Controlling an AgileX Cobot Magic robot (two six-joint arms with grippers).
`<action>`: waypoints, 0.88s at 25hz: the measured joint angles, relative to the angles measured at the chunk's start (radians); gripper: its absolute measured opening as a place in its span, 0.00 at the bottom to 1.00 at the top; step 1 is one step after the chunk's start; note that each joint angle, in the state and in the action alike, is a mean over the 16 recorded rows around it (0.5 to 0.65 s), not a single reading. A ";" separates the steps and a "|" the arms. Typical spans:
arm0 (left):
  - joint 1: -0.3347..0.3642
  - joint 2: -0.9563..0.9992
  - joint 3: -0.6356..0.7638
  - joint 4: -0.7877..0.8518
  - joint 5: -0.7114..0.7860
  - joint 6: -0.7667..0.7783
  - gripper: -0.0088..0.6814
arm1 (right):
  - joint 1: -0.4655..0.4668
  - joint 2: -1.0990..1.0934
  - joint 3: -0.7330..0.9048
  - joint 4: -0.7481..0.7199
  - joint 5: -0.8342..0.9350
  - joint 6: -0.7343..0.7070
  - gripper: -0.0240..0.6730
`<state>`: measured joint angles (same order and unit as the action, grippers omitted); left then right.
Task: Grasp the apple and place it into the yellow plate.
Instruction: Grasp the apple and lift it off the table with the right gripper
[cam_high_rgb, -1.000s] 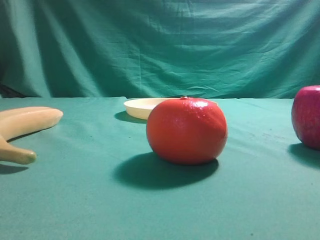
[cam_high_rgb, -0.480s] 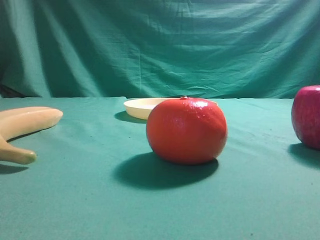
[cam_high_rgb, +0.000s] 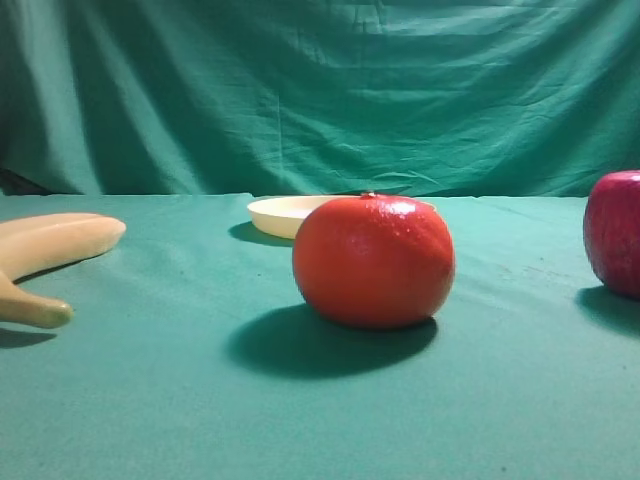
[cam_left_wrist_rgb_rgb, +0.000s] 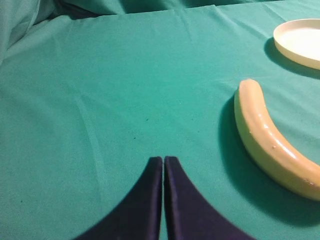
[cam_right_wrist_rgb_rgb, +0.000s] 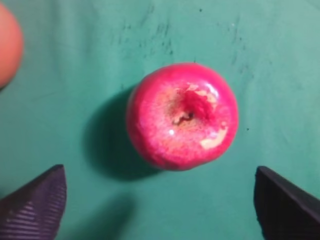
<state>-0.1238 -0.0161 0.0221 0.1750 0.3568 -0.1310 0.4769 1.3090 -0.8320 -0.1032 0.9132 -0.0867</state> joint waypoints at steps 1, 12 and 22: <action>0.000 0.000 0.000 0.000 0.000 0.000 0.01 | 0.000 0.020 -0.004 -0.008 -0.006 0.015 0.96; 0.000 0.000 0.000 0.000 0.000 0.000 0.01 | 0.000 0.237 -0.072 -0.076 -0.056 0.164 1.00; 0.000 0.000 0.000 0.000 0.000 0.000 0.01 | 0.000 0.323 -0.106 -0.078 -0.056 0.250 0.92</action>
<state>-0.1238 -0.0161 0.0221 0.1750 0.3568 -0.1310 0.4769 1.6317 -0.9379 -0.1812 0.8574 0.1632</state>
